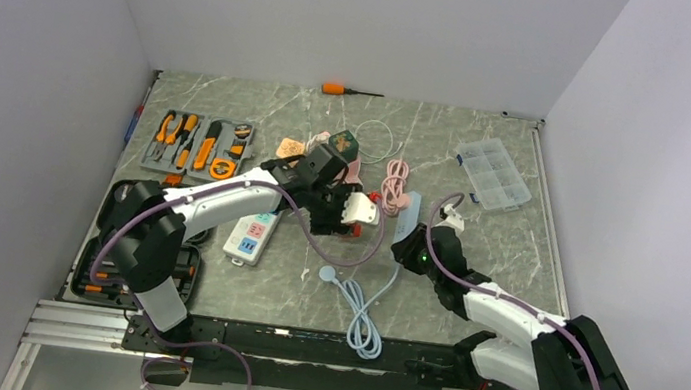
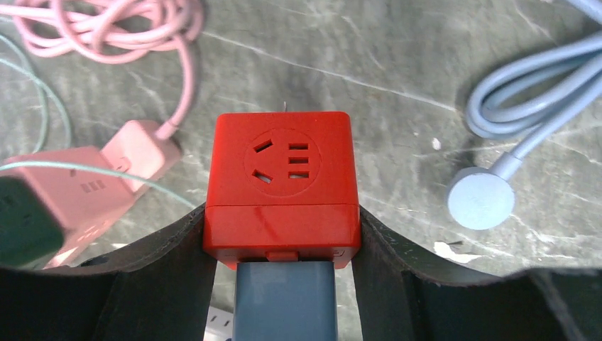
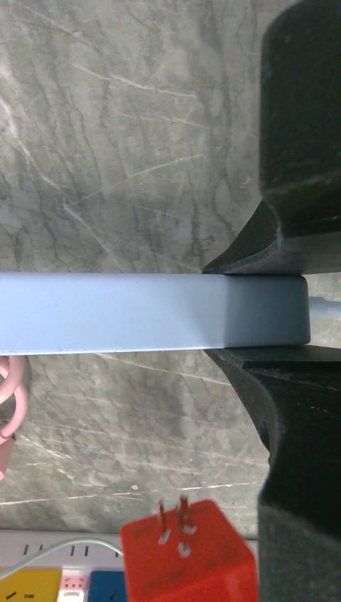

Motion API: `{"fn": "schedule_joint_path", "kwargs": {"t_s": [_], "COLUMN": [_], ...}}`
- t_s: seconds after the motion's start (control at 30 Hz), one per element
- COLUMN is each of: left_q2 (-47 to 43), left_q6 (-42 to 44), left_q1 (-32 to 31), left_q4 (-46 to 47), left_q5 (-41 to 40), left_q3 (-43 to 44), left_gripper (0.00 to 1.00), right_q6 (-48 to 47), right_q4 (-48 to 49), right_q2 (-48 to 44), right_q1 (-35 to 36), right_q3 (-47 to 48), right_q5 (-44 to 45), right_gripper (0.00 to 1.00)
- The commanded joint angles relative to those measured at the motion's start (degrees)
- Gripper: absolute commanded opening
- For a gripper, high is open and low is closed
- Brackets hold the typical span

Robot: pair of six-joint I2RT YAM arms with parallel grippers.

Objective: Pull the plug off the socket
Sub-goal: Remove the plug from the socket, then place the plug at the center of the board.

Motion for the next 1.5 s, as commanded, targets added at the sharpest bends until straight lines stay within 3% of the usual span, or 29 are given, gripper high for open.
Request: {"fn": "schedule_joint_path", "kwargs": {"t_s": [0.0, 0.27, 0.37, 0.5, 0.53, 0.73, 0.83, 1.0, 1.27, 1.4, 1.47], "left_q2": [-0.51, 7.83, 9.68, 11.85, 11.69, 9.70, 8.15, 5.12, 6.28, 3.30, 1.67], "left_q6": [5.35, 4.80, 4.43, 3.01, 2.89, -0.26, -3.79, -9.36, -25.53, -32.38, -36.28], "left_q1": [-2.86, -3.66, -3.69, -3.71, -3.67, -4.04, -4.16, -4.83, -4.82, -4.57, -4.08], "left_q4": [0.56, -1.65, -0.75, -3.34, -4.00, -4.45, -4.82, -6.32, -8.98, -6.95, -6.12], "left_q5": [0.89, -4.57, -4.51, -2.04, -1.16, 0.10, 0.77, 1.97, -10.43, -8.38, -4.24], "left_q3": [-2.36, 0.88, 1.97, 3.72, 3.65, 1.68, 0.94, -0.73, 2.17, -0.23, -0.44], "left_gripper": [0.02, 0.07, 0.21, 0.50, 0.53, 0.54, 0.54, 0.65, 0.69, 0.84, 0.96], "right_q6": [-2.14, -4.20, -4.26, -4.09, -4.04, -4.16, -4.13, -4.58, -4.95, -5.30, -5.45], "right_q4": [2.26, 3.39, 3.87, 4.08, 4.04, 3.75, 3.68, 3.13, 1.09, -0.79, -2.06], "right_q2": [-4.23, -10.64, -12.32, -13.10, -13.08, -12.49, -12.18, -12.45, -14.10, -15.88, -16.83], "right_q1": [-0.82, -0.75, -0.75, -0.79, -0.78, -0.77, -0.75, -0.82, -0.74, -0.75, -0.77], "right_q3": [-2.01, -3.16, -4.13, -5.12, -5.16, -4.59, -4.22, -3.56, -2.65, -2.18, -1.97], "right_q5": [-1.19, -6.84, -7.14, -8.50, -8.42, -7.66, -7.84, -7.55, -7.61, -5.86, -5.46], "right_gripper": [0.00, 0.00, 0.00, 0.00, 0.00, 0.00, 0.00, 0.00, 0.00, 0.00, 0.00]}}
